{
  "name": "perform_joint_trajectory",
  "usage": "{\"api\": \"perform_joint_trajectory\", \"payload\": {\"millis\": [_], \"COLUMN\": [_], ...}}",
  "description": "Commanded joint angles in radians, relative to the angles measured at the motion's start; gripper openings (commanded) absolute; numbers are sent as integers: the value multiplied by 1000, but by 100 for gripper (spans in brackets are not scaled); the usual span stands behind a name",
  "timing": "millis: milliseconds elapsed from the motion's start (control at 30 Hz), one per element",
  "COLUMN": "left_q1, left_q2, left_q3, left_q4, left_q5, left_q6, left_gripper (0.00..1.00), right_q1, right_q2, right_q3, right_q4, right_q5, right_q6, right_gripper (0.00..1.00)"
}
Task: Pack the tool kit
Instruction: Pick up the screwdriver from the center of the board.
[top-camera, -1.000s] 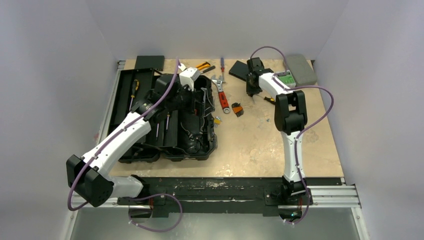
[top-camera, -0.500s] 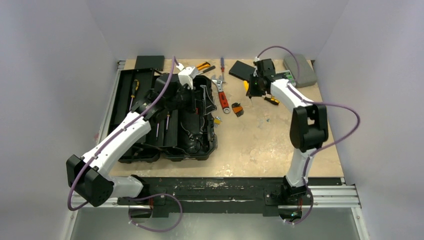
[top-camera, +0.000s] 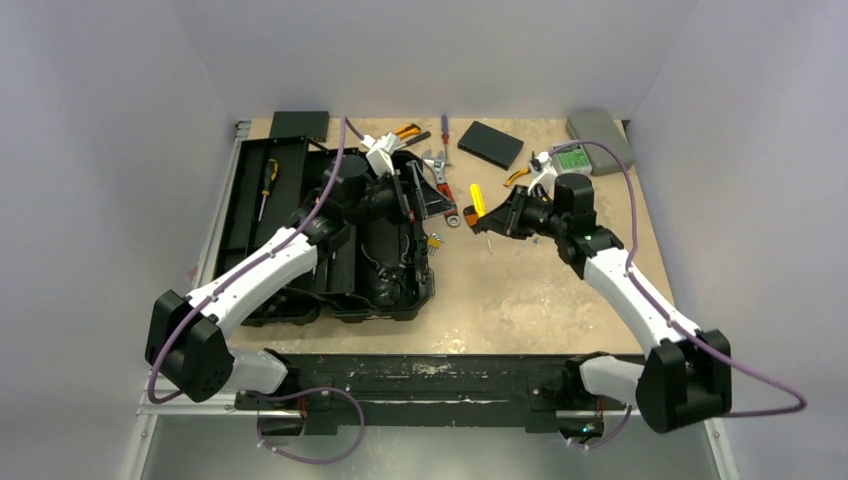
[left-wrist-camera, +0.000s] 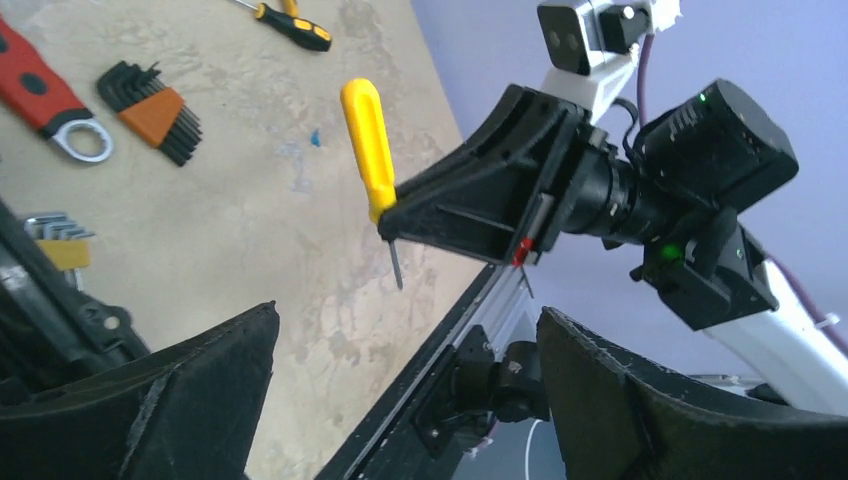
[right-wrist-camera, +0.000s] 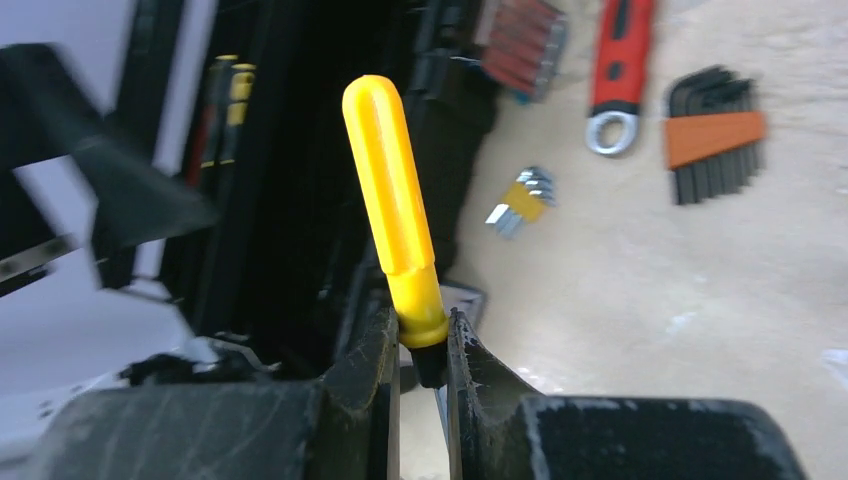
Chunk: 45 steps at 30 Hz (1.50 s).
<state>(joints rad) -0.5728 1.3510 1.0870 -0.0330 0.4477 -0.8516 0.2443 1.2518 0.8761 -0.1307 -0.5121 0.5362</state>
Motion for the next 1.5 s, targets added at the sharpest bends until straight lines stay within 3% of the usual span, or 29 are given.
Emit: {"api": "perform_joint_trajectory", "payload": {"millis": [0,100,233,533,800,867,967,1000,1033,1100,1200,1467], "left_q1": [-41,-55,-73,-84,-84,-85,-86,-85,-85,-84,-82,-31], "left_q2": [4,16,33,46,38,40,42,38,31,16,-14,-49], "left_q3": [7,10,1,-8,-21,-21,-24,-24,-24,-21,8,168], "left_q4": [166,196,255,305,330,335,344,340,332,302,201,-239], "left_q5": [-1,-13,-21,-29,-35,-34,-25,-24,-29,-43,-75,-106], "left_q6": [-100,-119,-138,-160,-161,-161,-161,-160,-155,-136,-73,156], "left_gripper": [96,91,72,62,47,36,6,0,0,0,0,0], "right_q1": [24,38,61,120,156,157,162,162,162,161,162,161], "right_q2": [-142,-184,-207,-207,-198,-195,-197,-198,-198,-198,-196,-213], "right_q3": [-57,-64,-64,-65,-57,-55,-55,-56,-57,-62,-56,-34], "right_q4": [183,184,199,242,262,266,268,265,264,266,243,135], "right_q5": [-149,-170,-184,-181,-181,-180,-174,-169,-165,-157,-130,-66], "right_q6": [119,138,160,190,205,210,214,213,213,209,189,102], "right_gripper": [0,0,0,0,0,0,0,0,2,21,39,59]}}
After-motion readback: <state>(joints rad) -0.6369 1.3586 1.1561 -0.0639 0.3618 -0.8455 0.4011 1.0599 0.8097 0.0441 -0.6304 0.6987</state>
